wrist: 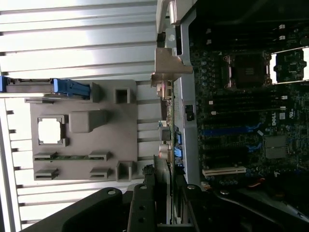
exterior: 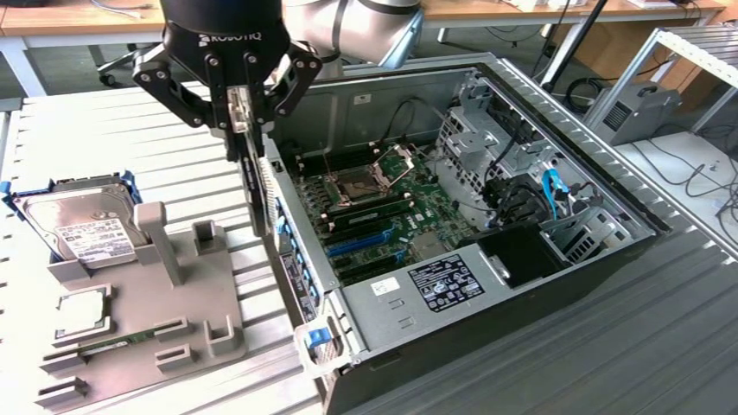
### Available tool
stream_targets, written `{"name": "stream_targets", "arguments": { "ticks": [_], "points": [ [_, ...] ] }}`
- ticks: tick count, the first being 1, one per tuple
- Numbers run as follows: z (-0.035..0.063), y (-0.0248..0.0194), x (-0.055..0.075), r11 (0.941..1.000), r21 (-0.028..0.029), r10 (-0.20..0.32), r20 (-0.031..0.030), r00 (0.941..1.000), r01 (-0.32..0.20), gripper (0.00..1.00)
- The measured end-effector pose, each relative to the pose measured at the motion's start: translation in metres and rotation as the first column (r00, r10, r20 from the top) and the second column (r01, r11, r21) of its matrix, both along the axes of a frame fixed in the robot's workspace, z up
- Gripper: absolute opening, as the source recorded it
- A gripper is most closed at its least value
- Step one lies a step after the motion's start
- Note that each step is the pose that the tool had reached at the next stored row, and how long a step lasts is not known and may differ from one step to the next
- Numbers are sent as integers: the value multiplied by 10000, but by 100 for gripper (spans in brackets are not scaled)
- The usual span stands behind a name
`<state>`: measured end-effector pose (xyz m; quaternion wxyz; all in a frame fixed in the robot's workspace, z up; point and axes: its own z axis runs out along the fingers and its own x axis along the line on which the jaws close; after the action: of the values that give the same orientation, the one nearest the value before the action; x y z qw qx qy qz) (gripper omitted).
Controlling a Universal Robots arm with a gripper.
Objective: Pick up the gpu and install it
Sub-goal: 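Pick up the gpu and move the gpu toward the slot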
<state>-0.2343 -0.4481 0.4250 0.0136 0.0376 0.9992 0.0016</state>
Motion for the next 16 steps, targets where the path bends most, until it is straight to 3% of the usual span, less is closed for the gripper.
{"name": "stream_targets", "arguments": {
  "ticks": [16],
  "points": [
    [0, 0, 60, 10000, -25, 0, -1, 10000, 0, 26]
  ]
}}
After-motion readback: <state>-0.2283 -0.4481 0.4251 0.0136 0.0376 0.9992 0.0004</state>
